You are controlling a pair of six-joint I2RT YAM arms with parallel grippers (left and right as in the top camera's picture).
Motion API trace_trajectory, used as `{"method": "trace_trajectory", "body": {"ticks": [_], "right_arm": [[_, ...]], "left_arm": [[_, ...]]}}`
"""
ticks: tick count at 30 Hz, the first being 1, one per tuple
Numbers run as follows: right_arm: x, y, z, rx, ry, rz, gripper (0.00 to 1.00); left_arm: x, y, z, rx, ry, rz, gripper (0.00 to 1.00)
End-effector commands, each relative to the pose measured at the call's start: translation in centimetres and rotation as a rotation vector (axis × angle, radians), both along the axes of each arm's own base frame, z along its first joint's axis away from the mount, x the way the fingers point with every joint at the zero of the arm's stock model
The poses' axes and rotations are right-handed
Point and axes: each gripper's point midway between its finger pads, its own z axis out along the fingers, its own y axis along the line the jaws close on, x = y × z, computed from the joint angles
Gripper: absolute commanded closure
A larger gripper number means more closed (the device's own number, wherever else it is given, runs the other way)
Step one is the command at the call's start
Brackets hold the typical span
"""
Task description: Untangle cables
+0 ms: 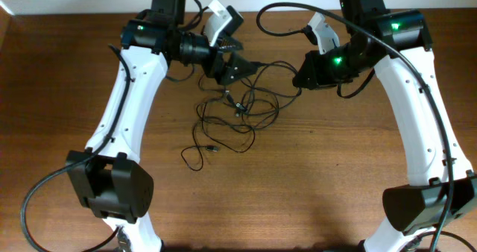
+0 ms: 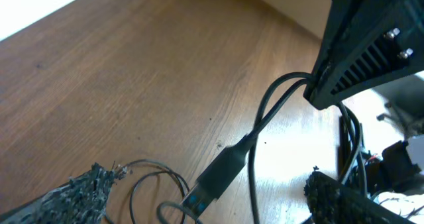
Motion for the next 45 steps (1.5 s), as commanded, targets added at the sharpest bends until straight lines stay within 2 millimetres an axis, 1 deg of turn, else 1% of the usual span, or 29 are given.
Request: {"method": "trace_trajectory", "body": {"ticks": [1, 4, 5, 6, 7, 10, 13, 14, 16, 18, 19, 20, 21, 22, 23, 24, 25, 28, 30, 32, 33, 35, 36, 37, 40, 41, 42, 44, 45], "right_arm": [[-0.4, 0.9, 0.5, 0.039, -0.002, 0.033, 0.96], [-1.2, 2.4, 0.8, 0.073, -0.010, 0.096, 0.96], [-1.5, 2.9, 0.8, 0.073, -0.009, 0.113, 0.96], [-1.8, 3.3, 0.8, 0.073, -0.007, 0.123, 0.96], [-2.0, 3.3, 0.8, 0.074, 0.000, 0.126, 0.96], [-2.1, 3.2, 0.7, 0.072, 0.009, 0.125, 0.96], [-1.8, 2.5, 0.7, 0.063, 0.007, 0.106, 0.85], [-1.4, 1.9, 0.5, 0.046, 0.006, 0.086, 0.78], [-0.2, -1.2, -0.9, -0.089, 0.026, -0.050, 0.70], [0.5, -3.0, -1.5, -0.164, 0.032, -0.133, 0.68], [0.7, -3.3, -1.5, -0.172, 0.029, -0.148, 0.65], [0.8, -3.2, -1.5, -0.170, 0.024, -0.148, 0.58], [0.8, -3.2, -1.5, -0.169, 0.022, -0.148, 0.52], [0.8, -3.2, -1.5, -0.169, 0.022, -0.148, 0.46], [0.8, -3.2, -1.5, -0.169, 0.022, -0.148, 0.43], [0.8, -3.2, -1.5, -0.170, 0.023, -0.147, 0.39], [0.8, -3.3, -1.5, -0.173, 0.022, -0.148, 0.38], [0.8, -3.4, -1.5, -0.177, 0.021, -0.150, 0.36], [0.8, -3.4, -1.5, -0.177, 0.021, -0.150, 0.34], [0.8, -3.4, -1.5, -0.177, 0.021, -0.149, 0.34], [0.8, -3.4, -1.5, -0.177, 0.020, -0.149, 0.33], [0.8, -3.4, -1.5, -0.177, 0.020, -0.149, 0.32], [0.8, -3.4, -1.5, -0.177, 0.021, -0.149, 0.31], [0.8, -3.4, -1.5, -0.177, 0.021, -0.149, 0.29], [0.8, -3.4, -1.5, -0.177, 0.021, -0.149, 0.29], [0.8, -3.4, -1.5, -0.177, 0.021, -0.149, 0.28], [0.8, -3.4, -1.5, -0.177, 0.021, -0.149, 0.28], [0.8, -3.4, -1.5, -0.177, 0.021, -0.149, 0.28], [0.8, -3.4, -1.5, -0.177, 0.021, -0.149, 0.28]], "left_arm": [[-0.9, -1.9, 0.7, 0.054, -0.099, -0.050, 0.05], [-1.3, -3.8, 0.4, 0.090, -0.136, -0.073, 0.09], [-1.4, -4.3, 0.5, 0.088, -0.150, -0.083, 0.13], [-1.3, -4.4, 0.4, 0.096, -0.158, -0.078, 0.21], [-1.0, -4.1, 0.2, 0.117, -0.162, -0.062, 0.36], [1.2, -2.0, -1.1, 0.221, -0.119, 0.096, 1.00], [5.3, 3.1, -1.9, 0.281, 0.014, 0.466, 1.00], [6.0, 4.2, -1.7, 0.272, 0.033, 0.524, 1.00], [6.8, 6.3, -1.0, 0.246, 0.041, 0.584, 1.00], [6.8, 7.1, -0.1, 0.237, 0.029, 0.601, 1.00], [6.5, 6.9, 0.4, 0.219, 0.030, 0.592, 1.00], [5.7, 5.8, 1.5, 0.155, 0.052, 0.547, 1.00], [5.8, 6.5, 1.8, 0.155, 0.083, 0.621, 1.00], [6.4, 8.4, 1.7, 0.203, 0.091, 0.754, 1.00], [7.3, 13.7, 1.4, 0.365, 0.034, 1.043, 1.00], [7.2, 16.5, 1.5, 0.468, -0.009, 1.174, 1.00], [6.5, 18.7, 1.8, 0.554, -0.037, 1.257, 1.00], [4.0, 22.2, 3.2, 0.596, -0.013, 1.356, 1.00], [1.7, 27.2, 4.4, 0.560, 0.057, 1.513, 1.00], [-0.3, 32.4, 4.1, 0.538, 0.156, 1.677, 1.00], [-1.8, 35.7, 3.3, 0.515, 0.244, 1.799, 1.00], [-4.6, 40.2, 1.6, 0.481, 0.375, 1.972, 1.00], [-6.5, 42.7, 0.4, 0.465, 0.453, 2.065, 1.00], [-9.3, 45.8, -1.3, 0.451, 0.550, 2.182, 1.00], [-13.9, 50.3, -4.8, 0.429, 0.691, 2.354, 1.00], [-15.2, 52.1, -6.0, 0.409, 0.706, 2.409, 1.00], [-17.3, 54.5, -7.8, 0.367, 0.732, 2.500, 1.00], [-20.1, 56.4, -9.8, 0.307, 0.781, 2.608, 1.00], [-20.9, 57.1, -10.6, 0.281, 0.789, 2.637, 1.00]]}}
